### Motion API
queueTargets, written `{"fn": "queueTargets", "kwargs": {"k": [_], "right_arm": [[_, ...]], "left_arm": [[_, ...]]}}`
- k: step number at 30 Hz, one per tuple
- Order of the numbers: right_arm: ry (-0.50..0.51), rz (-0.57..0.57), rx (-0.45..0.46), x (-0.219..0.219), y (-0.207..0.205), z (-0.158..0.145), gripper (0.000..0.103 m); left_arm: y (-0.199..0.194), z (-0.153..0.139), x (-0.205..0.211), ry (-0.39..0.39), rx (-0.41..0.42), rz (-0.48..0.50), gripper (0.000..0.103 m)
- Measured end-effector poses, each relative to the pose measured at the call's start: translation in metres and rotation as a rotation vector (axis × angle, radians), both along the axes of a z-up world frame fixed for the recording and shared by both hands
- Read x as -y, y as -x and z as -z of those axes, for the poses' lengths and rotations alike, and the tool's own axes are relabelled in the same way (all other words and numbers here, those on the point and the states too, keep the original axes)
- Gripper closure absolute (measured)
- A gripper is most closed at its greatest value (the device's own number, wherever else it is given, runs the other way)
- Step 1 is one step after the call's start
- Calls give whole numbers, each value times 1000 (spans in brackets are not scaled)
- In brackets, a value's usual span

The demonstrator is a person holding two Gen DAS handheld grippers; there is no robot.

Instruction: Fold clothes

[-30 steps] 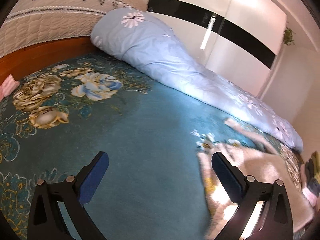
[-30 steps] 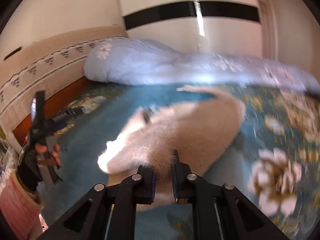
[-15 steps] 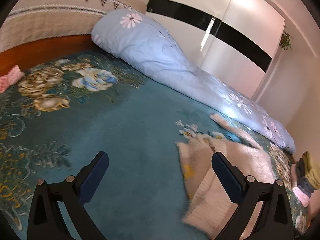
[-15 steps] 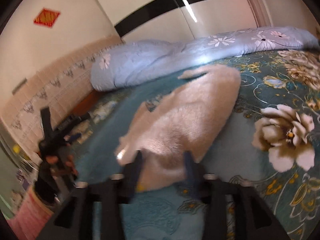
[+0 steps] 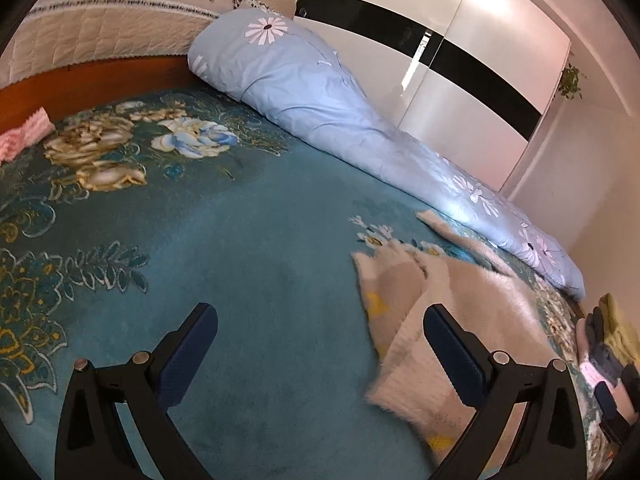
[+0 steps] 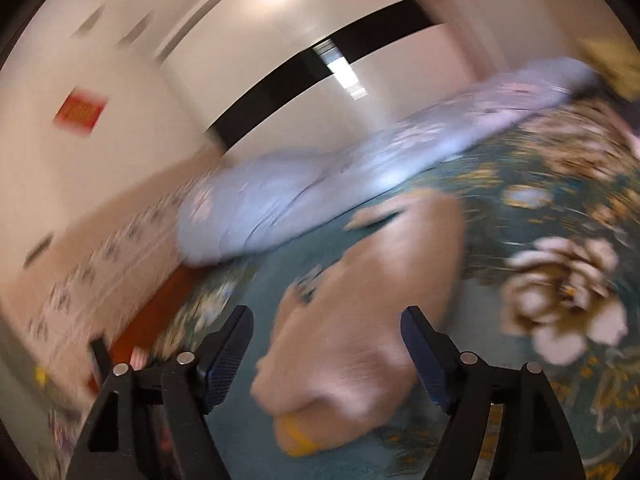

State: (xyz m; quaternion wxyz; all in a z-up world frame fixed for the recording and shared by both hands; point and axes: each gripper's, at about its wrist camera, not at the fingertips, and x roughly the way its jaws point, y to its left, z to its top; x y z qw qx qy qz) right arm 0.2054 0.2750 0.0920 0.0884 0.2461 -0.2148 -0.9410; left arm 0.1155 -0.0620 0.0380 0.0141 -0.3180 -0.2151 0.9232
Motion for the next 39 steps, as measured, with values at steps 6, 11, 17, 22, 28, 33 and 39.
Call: {"fn": "queueTargets", "kwargs": {"k": [6, 11, 17, 22, 28, 33, 39], "right_arm": [[-278, -110, 65, 78, 31, 6, 24], [-542, -243, 160, 147, 59, 39, 24], [-822, -349, 235, 208, 85, 92, 28], [-1001, -299, 244, 223, 98, 117, 45], [-908, -232, 278, 211, 115, 101, 80], [-819, -128, 257, 186, 118, 66, 91], [-678, 107, 213, 105, 112, 0, 91]], "left_arm": [[-1, 4, 24, -94, -1, -45, 1], [-3, 4, 43, -147, -14, -95, 0], [-1, 7, 53, -185, -3, -112, 1], [0, 10, 61, -218, 8, -125, 1], [2, 13, 71, -257, 20, -140, 0], [3, 13, 66, -248, 29, -107, 1], [5, 10, 47, -200, 37, -24, 1]]}}
